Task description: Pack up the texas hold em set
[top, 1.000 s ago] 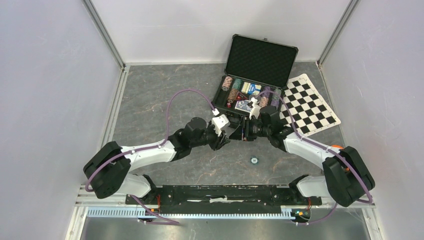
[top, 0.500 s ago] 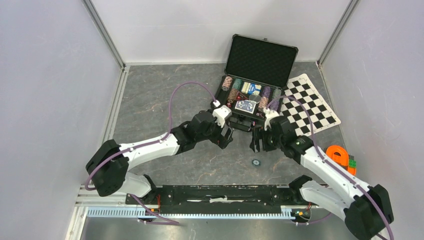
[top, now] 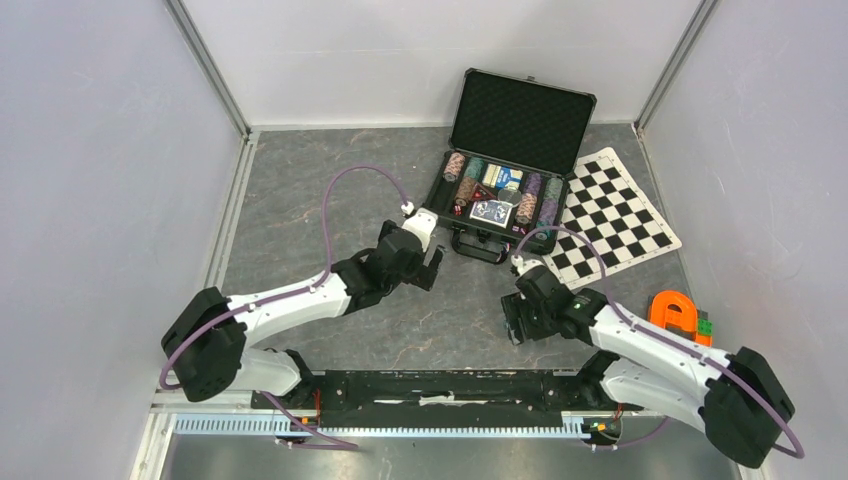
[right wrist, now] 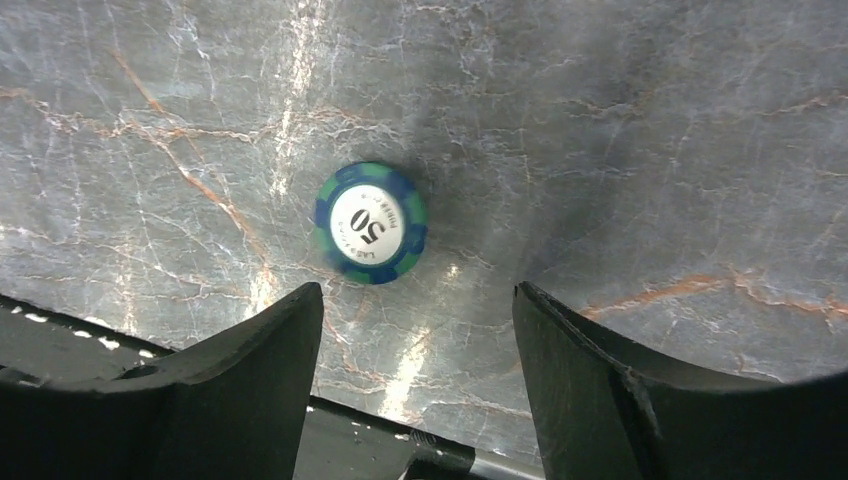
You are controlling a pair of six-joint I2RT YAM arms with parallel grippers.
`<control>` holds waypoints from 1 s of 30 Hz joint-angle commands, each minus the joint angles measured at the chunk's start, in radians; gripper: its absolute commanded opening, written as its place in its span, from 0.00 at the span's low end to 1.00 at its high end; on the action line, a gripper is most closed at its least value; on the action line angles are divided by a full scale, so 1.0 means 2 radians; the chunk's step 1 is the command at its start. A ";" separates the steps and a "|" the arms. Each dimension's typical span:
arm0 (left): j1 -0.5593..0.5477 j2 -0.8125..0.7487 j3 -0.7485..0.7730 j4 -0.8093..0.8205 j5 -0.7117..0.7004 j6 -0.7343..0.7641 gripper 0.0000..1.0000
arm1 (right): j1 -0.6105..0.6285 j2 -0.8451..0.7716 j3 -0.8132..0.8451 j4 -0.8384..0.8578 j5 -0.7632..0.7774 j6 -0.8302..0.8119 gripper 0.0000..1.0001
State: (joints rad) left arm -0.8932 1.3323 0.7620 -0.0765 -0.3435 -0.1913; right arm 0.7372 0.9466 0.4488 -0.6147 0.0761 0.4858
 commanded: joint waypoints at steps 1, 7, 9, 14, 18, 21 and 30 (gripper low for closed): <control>0.000 -0.019 -0.011 0.007 -0.055 -0.017 1.00 | 0.024 0.033 0.012 0.035 0.026 0.027 0.73; 0.000 -0.046 -0.026 0.015 -0.073 -0.013 1.00 | 0.055 0.087 0.035 0.043 0.052 0.036 0.64; 0.000 -0.052 -0.030 0.017 -0.076 -0.014 1.00 | 0.061 0.100 0.035 0.053 0.049 0.037 0.63; 0.000 -0.057 -0.033 0.017 -0.085 -0.018 1.00 | 0.074 0.120 0.044 0.064 0.052 0.044 0.55; 0.000 -0.055 -0.028 0.009 -0.088 -0.019 1.00 | 0.077 0.128 0.049 0.053 0.061 0.044 0.46; 0.000 -0.056 -0.029 0.011 -0.084 -0.019 1.00 | 0.079 0.129 0.050 0.047 0.069 0.045 0.43; 0.000 -0.053 -0.028 0.011 -0.080 -0.021 1.00 | 0.088 0.109 0.066 0.035 0.083 0.045 0.36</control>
State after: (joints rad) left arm -0.8932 1.2381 0.6998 -0.0746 -0.4885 -0.1944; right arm 0.8974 1.1889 0.5377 -0.5186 0.2195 0.5537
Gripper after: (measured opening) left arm 0.993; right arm 0.454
